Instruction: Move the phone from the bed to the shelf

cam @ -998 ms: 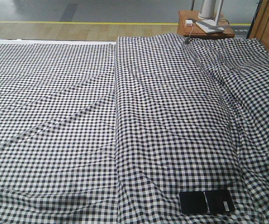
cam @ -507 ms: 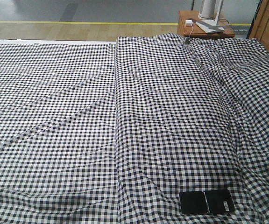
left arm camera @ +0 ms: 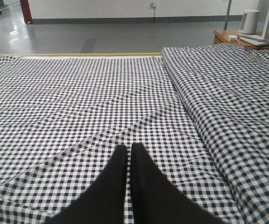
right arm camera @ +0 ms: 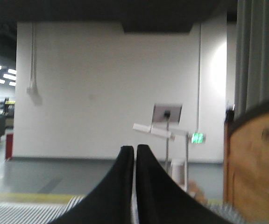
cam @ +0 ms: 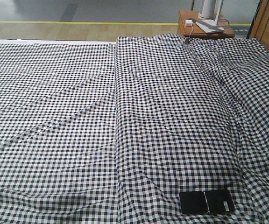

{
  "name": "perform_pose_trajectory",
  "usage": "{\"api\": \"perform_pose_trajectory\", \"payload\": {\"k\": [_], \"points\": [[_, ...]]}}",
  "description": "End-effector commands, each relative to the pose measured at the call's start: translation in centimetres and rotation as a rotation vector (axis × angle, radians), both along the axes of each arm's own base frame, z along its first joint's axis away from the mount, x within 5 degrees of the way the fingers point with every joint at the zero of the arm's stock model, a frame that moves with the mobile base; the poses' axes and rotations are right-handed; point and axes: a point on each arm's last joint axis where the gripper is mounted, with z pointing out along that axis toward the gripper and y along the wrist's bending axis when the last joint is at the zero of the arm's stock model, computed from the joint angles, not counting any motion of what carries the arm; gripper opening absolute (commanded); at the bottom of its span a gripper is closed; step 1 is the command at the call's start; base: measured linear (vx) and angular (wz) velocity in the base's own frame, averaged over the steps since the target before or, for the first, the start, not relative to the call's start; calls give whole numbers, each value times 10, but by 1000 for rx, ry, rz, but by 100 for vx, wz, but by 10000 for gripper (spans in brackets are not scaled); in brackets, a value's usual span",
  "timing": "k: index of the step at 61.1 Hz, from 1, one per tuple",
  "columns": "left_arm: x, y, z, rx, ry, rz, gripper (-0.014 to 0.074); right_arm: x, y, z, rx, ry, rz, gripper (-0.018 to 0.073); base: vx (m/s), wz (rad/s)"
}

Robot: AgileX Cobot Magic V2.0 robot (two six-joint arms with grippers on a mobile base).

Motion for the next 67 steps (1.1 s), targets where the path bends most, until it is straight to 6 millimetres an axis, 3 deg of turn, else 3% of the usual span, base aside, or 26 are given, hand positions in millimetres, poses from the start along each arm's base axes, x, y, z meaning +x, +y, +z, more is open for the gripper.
{"api": "perform_pose_trajectory", "payload": {"k": [1, 15, 23, 35, 45, 53, 60, 67], "points": [[1, 0, 6, -10, -75, 5, 1, -12, -1, 43, -70, -161, -45, -4, 0, 0], [1, 0, 6, -10, -75, 5, 1, 0, 0, 101, -85, -126, -45, -4, 0, 0], [1, 0, 6, -10, -75, 5, 1, 20, 1, 131, -67, -9, -22, -3, 0, 0], [1, 0, 6, -10, -75, 5, 1, 65, 2, 152, -59, 205, 0, 3, 0, 0], [1, 0, 6, -10, -75, 5, 1, 101, 3, 154, -61, 349, 10, 13, 0, 0], [1, 0, 6, -10, -75, 5, 1, 125, 3, 144, -62, 452, 15, 48, 0, 0], [1, 0, 6, -10, -75, 5, 1, 141, 3, 131, -62, 535, 19, 121, 0, 0], [1, 0, 6, -10, -75, 5, 1, 151, 3, 123, -62, 588, 22, 252, 0, 0]]}}
